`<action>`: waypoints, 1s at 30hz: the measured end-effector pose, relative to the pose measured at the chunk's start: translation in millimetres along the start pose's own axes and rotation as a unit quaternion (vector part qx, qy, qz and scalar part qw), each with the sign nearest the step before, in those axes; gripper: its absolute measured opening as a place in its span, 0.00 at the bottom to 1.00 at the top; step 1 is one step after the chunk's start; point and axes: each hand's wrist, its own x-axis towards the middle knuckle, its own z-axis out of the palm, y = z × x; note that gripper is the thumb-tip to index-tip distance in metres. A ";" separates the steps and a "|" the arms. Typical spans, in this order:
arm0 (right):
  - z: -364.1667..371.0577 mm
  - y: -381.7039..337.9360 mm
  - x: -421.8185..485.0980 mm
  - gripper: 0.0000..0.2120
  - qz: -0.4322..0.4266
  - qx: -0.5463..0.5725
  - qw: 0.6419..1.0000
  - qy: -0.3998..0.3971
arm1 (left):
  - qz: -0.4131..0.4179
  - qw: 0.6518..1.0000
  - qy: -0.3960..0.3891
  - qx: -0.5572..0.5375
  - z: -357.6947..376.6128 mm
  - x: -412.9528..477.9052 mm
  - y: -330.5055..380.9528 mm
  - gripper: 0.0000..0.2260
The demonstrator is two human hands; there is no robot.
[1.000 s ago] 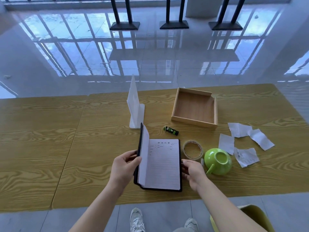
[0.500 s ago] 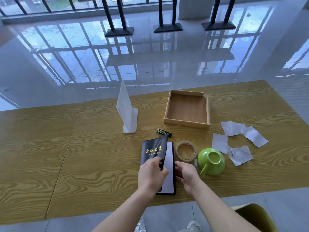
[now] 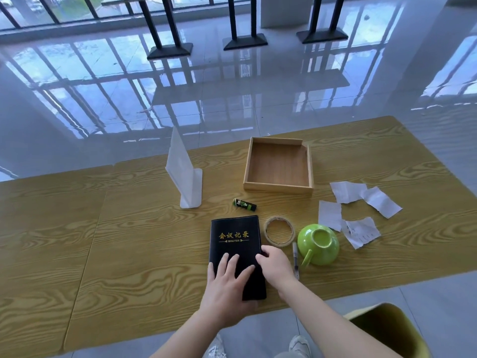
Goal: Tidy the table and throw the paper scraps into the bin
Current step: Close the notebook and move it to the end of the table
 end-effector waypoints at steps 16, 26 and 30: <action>-36.8 47.4 -36.5 0.06 -0.073 -0.216 0.950 0.216 | 0.019 0.999 0.036 0.035 9.1 5.1 -28.3 0.39; -34.6 73.8 -41.4 0.10 -0.009 -0.192 0.951 0.241 | 0.034 0.997 0.052 0.053 16.5 1.0 -30.0 0.39; -32.2 75.6 -38.6 0.08 0.005 -0.197 0.950 0.244 | 0.036 0.996 0.057 0.060 16.7 -0.4 -30.4 0.40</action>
